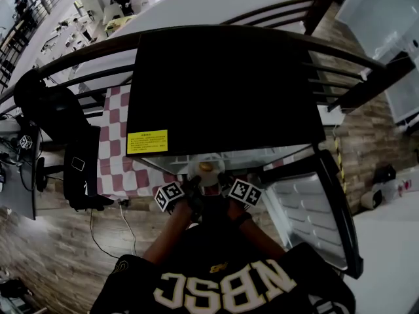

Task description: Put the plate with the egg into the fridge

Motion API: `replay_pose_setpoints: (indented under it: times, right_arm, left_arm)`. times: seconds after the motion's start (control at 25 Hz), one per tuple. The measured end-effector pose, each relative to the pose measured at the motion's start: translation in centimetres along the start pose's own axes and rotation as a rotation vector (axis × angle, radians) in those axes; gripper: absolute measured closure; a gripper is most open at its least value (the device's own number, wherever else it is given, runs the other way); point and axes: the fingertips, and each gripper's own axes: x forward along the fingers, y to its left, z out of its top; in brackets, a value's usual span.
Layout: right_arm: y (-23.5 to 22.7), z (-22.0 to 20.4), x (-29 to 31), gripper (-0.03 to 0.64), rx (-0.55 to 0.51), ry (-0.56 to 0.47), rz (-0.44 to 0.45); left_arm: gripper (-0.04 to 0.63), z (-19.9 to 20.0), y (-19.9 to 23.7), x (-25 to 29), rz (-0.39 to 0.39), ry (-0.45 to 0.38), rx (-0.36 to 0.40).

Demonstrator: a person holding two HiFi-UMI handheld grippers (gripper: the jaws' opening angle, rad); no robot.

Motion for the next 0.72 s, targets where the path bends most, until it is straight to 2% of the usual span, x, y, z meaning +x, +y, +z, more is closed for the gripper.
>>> replay_pose_setpoints:
  times: [0.72]
  right_arm:
    - [-0.7, 2.1, 2.5, 0.575, -0.017, -0.013, -0.050]
  left_arm:
    - [0.566, 1.6, -0.8, 2.7, -0.008, -0.015, 0.013]
